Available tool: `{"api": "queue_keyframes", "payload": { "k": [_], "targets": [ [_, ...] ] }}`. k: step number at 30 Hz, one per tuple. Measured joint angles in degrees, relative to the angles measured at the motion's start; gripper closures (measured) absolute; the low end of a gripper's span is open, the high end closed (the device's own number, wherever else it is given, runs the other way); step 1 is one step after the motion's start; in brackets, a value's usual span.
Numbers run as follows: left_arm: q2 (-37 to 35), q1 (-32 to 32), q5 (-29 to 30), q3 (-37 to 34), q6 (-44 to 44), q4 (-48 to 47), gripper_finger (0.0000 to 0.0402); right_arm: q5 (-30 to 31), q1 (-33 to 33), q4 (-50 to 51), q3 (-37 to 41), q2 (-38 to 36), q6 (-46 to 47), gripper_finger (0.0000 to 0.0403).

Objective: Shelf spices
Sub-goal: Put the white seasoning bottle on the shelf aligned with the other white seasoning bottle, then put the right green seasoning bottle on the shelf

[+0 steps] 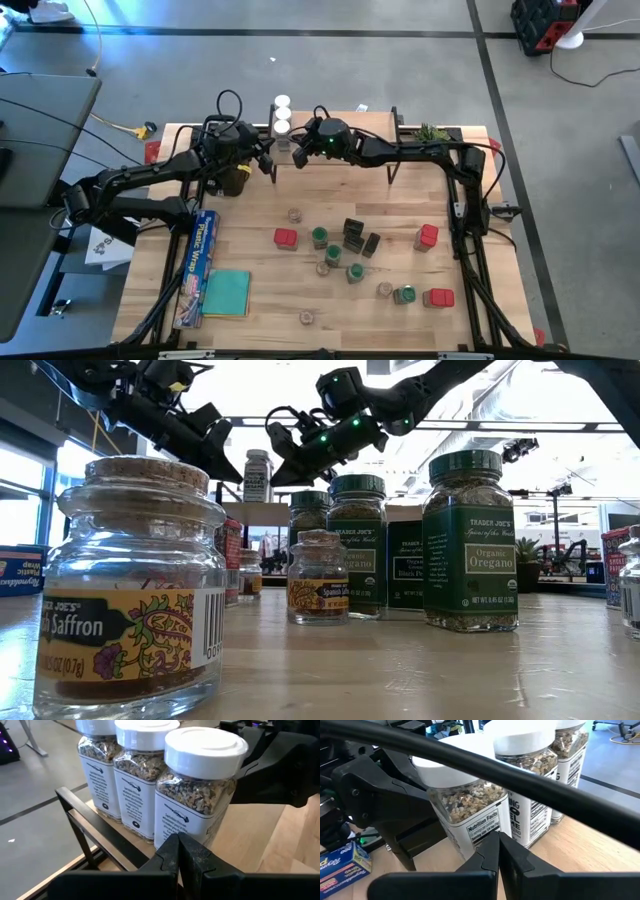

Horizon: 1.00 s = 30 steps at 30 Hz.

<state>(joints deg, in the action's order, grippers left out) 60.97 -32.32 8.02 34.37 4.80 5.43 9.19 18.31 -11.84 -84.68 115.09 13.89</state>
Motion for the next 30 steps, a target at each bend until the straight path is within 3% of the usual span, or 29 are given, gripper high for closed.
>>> {"api": "queue_keyframes", "payload": {
  "k": [9,15,20,25,30],
  "targets": [
    [-2.4,0.0,3.2,0.0,-0.3,-1.8,0.037,1.8,0.0,4.1,0.0,-0.4,-2.4,0.0343],
    [-9.4,0.0,4.1,0.0,-0.5,-8.1,0.0329,8.2,0.0,14.4,0.0,-6.1,-8.0,0.0319],
    [-15.3,1.2,1.4,0.0,0.4,-12.7,0.0323,10.3,-2.1,30.5,0.0,-15.1,-15.3,0.0318],
    [-18.7,6.3,1.5,0.0,0.7,-15.5,0.0339,17.8,-10.3,51.6,0.0,-26.8,-18.4,0.0318],
    [-19.4,12.6,1.8,0.0,0.9,-15.6,0.036,23.3,-25.1,65.3,-0.1,-36.6,-10.8,0.0318]
  ]
}}
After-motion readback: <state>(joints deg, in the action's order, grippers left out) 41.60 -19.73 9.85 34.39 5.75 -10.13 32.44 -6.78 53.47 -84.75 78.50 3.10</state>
